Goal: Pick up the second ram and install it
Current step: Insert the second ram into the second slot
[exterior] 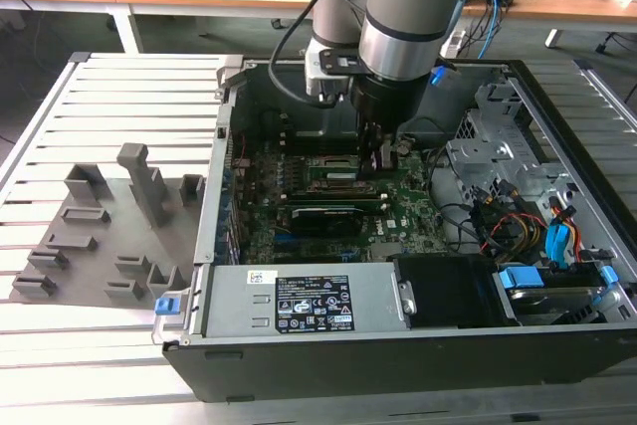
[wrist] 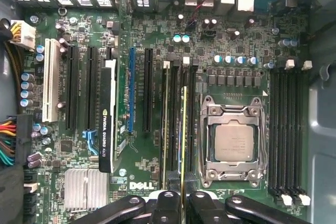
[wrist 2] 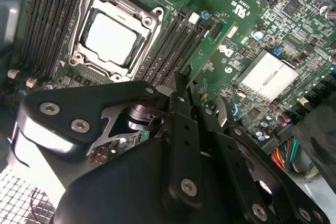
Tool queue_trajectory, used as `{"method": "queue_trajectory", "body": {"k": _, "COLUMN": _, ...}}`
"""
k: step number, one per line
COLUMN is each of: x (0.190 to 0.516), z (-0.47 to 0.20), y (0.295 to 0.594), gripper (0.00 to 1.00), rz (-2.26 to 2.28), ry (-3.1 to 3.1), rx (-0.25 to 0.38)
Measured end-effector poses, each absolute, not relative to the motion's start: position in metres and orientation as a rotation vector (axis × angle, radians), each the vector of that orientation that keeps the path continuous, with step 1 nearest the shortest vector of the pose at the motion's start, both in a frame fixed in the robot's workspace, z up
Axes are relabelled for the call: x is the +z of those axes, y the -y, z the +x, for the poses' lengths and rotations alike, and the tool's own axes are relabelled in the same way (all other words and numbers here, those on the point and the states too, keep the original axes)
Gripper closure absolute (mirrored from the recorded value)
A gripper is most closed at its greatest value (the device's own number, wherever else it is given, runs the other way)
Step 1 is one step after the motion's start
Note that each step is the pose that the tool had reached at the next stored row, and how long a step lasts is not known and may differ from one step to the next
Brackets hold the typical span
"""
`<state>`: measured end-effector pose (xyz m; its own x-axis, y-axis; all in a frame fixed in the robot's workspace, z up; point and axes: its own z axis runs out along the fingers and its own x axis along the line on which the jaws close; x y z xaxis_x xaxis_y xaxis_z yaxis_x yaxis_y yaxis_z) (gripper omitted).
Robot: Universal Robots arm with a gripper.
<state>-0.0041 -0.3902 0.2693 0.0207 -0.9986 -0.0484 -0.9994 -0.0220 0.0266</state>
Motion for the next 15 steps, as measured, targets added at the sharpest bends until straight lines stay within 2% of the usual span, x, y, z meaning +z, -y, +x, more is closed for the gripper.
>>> {"method": "queue_trajectory", "body": {"k": 15, "x": 0.258, "z": -0.004, "y": 0.390, "gripper": 0.86, "rz": -2.234, "ry": -2.186, "rx": 0.083}}
